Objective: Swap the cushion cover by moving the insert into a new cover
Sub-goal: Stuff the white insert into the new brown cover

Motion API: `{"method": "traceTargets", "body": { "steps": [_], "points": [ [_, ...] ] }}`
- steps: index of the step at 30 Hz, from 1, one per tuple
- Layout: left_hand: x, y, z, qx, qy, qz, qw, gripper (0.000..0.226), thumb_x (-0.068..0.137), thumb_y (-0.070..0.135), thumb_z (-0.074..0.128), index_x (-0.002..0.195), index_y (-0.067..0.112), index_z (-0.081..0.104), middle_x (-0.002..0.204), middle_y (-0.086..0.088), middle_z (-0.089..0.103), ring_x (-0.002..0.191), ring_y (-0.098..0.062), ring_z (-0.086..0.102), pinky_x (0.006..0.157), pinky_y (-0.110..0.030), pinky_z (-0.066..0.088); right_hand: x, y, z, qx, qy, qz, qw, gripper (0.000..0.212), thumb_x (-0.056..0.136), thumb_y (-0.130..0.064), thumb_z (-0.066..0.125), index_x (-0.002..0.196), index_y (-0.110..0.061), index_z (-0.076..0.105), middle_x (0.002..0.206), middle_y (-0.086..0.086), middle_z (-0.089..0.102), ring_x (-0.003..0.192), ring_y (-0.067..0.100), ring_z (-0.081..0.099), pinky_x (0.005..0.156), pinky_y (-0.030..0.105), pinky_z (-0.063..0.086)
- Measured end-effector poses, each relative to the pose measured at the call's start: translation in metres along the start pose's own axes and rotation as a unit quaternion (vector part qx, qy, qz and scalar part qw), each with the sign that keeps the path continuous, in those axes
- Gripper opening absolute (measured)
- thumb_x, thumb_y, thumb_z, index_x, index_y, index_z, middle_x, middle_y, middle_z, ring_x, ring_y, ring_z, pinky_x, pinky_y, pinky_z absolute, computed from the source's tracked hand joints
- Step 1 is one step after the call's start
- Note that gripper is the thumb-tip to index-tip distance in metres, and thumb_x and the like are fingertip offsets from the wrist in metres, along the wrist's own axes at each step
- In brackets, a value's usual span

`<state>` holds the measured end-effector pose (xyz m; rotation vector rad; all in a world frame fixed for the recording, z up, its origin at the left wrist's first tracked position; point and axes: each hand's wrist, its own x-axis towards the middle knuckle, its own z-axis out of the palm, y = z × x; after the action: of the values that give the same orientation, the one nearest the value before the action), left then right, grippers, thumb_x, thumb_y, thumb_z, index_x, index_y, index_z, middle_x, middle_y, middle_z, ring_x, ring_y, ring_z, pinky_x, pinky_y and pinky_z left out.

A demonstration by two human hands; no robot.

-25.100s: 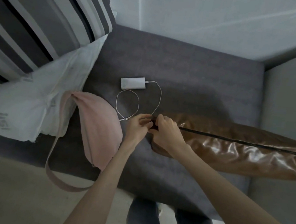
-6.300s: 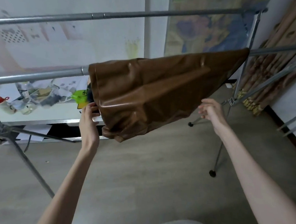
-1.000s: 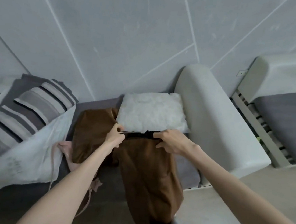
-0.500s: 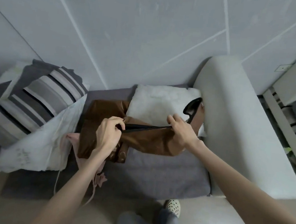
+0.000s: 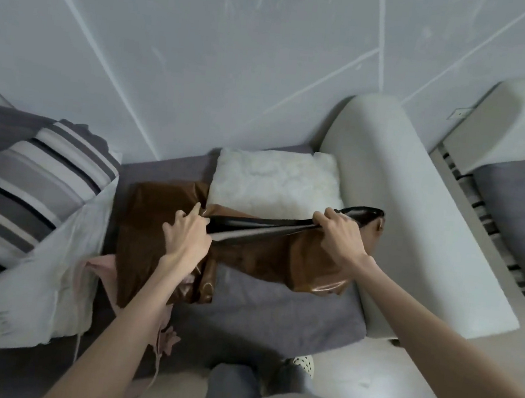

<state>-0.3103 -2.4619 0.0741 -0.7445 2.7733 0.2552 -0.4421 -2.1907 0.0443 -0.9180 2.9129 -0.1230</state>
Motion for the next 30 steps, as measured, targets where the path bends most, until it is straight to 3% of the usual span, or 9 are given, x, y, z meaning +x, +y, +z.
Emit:
{"method": "traceTargets", "body": {
  "steps": [3, 6, 9, 12, 14, 17, 19, 26, 30],
  "points": [
    [0.010, -0.013, 0.013, -0.077, -0.107, -0.035, 0.991, 0.049, 0.091, 0.012, 0.052, 0.139, 0.016, 0.045, 0.160, -0.005, 0.013, 0.137, -0.034, 0.028, 0.106, -0.053, 0.030, -0.003, 0.000, 0.013, -0.017, -0.034, 0.031, 0.999, 0.032, 0.079, -0.002, 0.051, 0.104, -0.018, 0.065, 0.093, 0.007, 0.068, 0.088, 0.033, 0.060, 0.075, 0.036, 0.046],
    [0.014, -0.026, 0.022, -0.145, -0.111, -0.048, 0.982, 0.050, 0.085, 0.014, 0.055, 0.134, 0.020, 0.051, 0.149, -0.006, 0.033, 0.130, -0.034, 0.040, 0.105, -0.052, 0.034, -0.021, 0.005, 0.026, -0.012, -0.082, 0.054, 0.995, 0.021, 0.093, -0.020, 0.048, 0.101, -0.018, 0.067, 0.092, 0.011, 0.071, 0.087, 0.035, 0.063, 0.072, 0.038, 0.047],
    [0.013, -0.033, 0.027, -0.149, -0.090, -0.047, 0.984, 0.046, 0.080, 0.014, 0.055, 0.123, 0.029, 0.063, 0.137, -0.004, 0.050, 0.123, -0.032, 0.049, 0.097, -0.045, 0.041, -0.031, 0.011, 0.033, 0.019, -0.117, 0.098, 0.988, 0.029, 0.096, -0.032, 0.044, 0.099, -0.015, 0.067, 0.094, 0.015, 0.070, 0.089, 0.039, 0.063, 0.072, 0.043, 0.050],
    [0.023, -0.033, 0.033, -0.149, -0.112, -0.064, 0.980, 0.046, 0.083, 0.014, 0.057, 0.127, 0.026, 0.062, 0.139, -0.006, 0.050, 0.125, -0.032, 0.049, 0.098, -0.044, 0.042, -0.023, 0.012, 0.038, 0.092, -0.175, 0.170, 0.965, 0.048, 0.094, -0.047, 0.046, 0.128, -0.015, 0.055, 0.120, 0.016, 0.064, 0.108, 0.040, 0.059, 0.087, 0.044, 0.050],
    [0.034, -0.030, 0.039, -0.137, -0.158, -0.047, 0.977, 0.049, 0.085, 0.012, 0.056, 0.133, 0.021, 0.056, 0.143, -0.008, 0.043, 0.128, -0.034, 0.044, 0.102, -0.048, 0.039, -0.013, 0.013, 0.046, 0.131, -0.223, 0.202, 0.945, 0.060, 0.094, -0.046, 0.047, 0.142, -0.010, 0.036, 0.136, 0.018, 0.052, 0.122, 0.040, 0.051, 0.097, 0.045, 0.044],
    [0.056, -0.027, 0.046, -0.102, -0.178, -0.020, 0.979, 0.051, 0.083, 0.009, 0.054, 0.132, 0.023, 0.055, 0.138, -0.006, 0.041, 0.126, -0.033, 0.042, 0.101, -0.052, 0.037, 0.007, 0.022, 0.058, 0.152, -0.220, 0.196, 0.943, 0.058, 0.094, -0.036, 0.052, 0.142, -0.009, 0.034, 0.142, 0.016, 0.046, 0.127, 0.036, 0.046, 0.095, 0.037, 0.038],
    [0.072, -0.023, 0.051, -0.087, -0.206, -0.017, 0.975, 0.049, 0.082, 0.010, 0.053, 0.129, 0.025, 0.057, 0.133, -0.006, 0.044, 0.122, -0.033, 0.044, 0.101, -0.052, 0.037, 0.016, 0.028, 0.070, 0.164, -0.268, 0.173, 0.933, 0.060, 0.094, -0.030, 0.053, 0.147, -0.016, 0.029, 0.151, 0.008, 0.037, 0.135, 0.028, 0.038, 0.103, 0.033, 0.033],
    [0.140, 0.002, 0.114, -0.105, -0.258, -0.084, 0.957, 0.050, 0.085, 0.014, 0.053, 0.135, 0.013, 0.050, 0.138, -0.010, 0.043, 0.129, -0.033, 0.038, 0.107, -0.050, 0.031, 0.066, 0.041, 0.157, 0.108, -0.414, 0.173, 0.887, 0.057, 0.097, -0.025, 0.044, 0.151, -0.017, 0.024, 0.144, 0.017, 0.045, 0.126, 0.032, 0.050, 0.093, 0.031, 0.042],
    [0.169, -0.005, 0.164, -0.134, -0.221, -0.122, 0.958, 0.047, 0.087, 0.015, 0.059, 0.132, 0.018, 0.051, 0.142, -0.008, 0.037, 0.133, -0.032, 0.032, 0.110, -0.053, 0.028, 0.117, 0.045, 0.200, 0.106, -0.484, 0.163, 0.853, 0.067, 0.089, -0.021, 0.042, 0.152, -0.024, 0.018, 0.124, 0.012, 0.057, 0.088, 0.021, 0.057, 0.061, 0.023, 0.041]
  ]
}}
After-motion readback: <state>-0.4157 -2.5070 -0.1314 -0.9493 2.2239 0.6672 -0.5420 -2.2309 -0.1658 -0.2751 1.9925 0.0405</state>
